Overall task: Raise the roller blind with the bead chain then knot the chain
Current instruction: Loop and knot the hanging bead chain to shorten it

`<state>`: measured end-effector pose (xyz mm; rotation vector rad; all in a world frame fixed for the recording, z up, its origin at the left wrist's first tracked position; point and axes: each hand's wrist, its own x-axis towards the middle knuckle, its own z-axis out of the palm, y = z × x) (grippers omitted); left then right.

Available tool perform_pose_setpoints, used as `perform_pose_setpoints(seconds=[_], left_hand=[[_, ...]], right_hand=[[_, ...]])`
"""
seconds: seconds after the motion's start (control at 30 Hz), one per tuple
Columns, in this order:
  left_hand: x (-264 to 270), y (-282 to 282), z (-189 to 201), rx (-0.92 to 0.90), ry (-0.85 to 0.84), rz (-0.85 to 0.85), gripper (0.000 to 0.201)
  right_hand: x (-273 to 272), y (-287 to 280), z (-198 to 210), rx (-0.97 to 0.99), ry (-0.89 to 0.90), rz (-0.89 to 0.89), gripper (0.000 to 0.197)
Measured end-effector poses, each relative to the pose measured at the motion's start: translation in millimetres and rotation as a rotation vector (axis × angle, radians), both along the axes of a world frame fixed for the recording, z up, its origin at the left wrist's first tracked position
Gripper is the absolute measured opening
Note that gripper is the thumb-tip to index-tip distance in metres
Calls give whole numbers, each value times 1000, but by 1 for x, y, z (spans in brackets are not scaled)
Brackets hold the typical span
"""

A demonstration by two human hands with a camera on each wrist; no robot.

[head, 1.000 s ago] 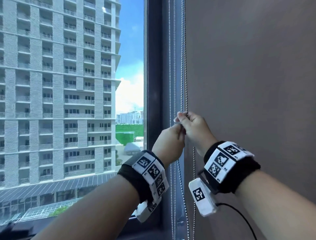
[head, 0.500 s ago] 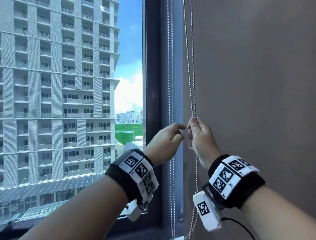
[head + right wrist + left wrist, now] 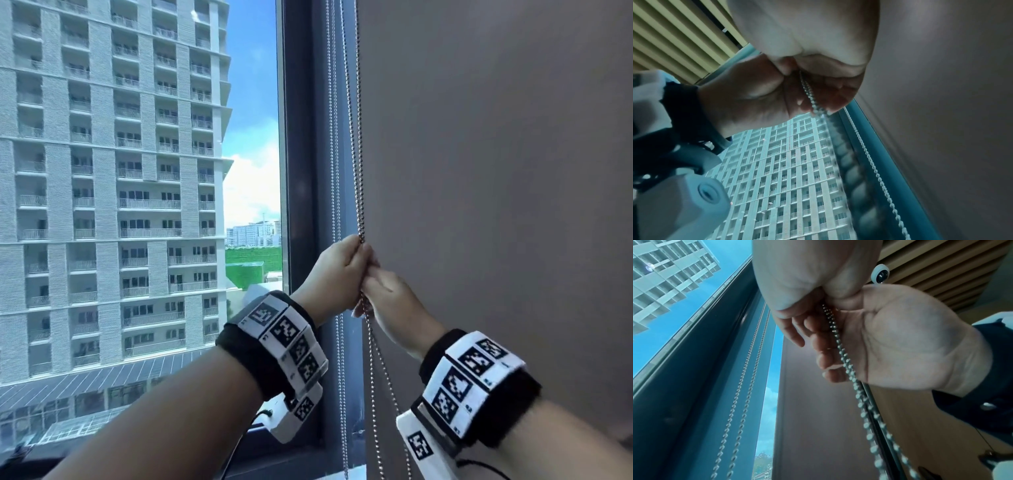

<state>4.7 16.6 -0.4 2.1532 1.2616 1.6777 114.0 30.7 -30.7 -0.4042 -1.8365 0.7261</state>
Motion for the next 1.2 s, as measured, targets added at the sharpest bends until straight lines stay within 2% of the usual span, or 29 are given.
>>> perform_pose_setpoints(seconds=[0.17, 0.23, 0.33, 0.4, 0.5, 0.57, 0.63, 0.77, 0.87, 0.93, 1.03, 1.13, 1.2], left_hand=[[6, -8, -5, 128, -45, -9, 26], [7, -9, -7, 131, -90, -20, 26], [7, -12, -14, 40, -135, -73, 28], [6, -13, -21, -17, -95, -61, 28], [3, -10, -31, -79, -22, -46, 25], [1, -10, -32, -97, 7, -54, 31], [-1, -11, -31, -75, 78, -21, 34], [-3, -17, -25, -70, 216, 37, 21], [-7, -18, -25, -96, 284, 45, 28], [-11, -18, -27, -136, 302, 23, 19], [-19, -18, -30, -195, 164, -68, 17], [-25, -21, -25, -175, 56, -133, 22], [-27, -24, -17, -149, 20, -149, 30]], right_hand=[[12, -4, 2, 332, -168, -500, 34], [14, -6, 4, 408, -121, -640, 33], [20, -7, 12, 522, 34, -657, 21], [22, -8, 21, 693, 17, -618, 8], [21, -10, 36, 923, -258, -679, 48], [20, -5, 45, 1015, -441, -734, 57], [19, 0, 49, 1083, -564, -785, 56], [17, 6, 52, 1255, -712, -823, 48], [18, 9, 55, 1370, -844, -827, 31], [20, 5, 57, 1323, -939, -771, 19], [24, -2, 60, 1162, -1103, -745, 30], [29, -5, 69, 1026, -1007, -722, 37], [35, -5, 75, 826, -843, -604, 38]])
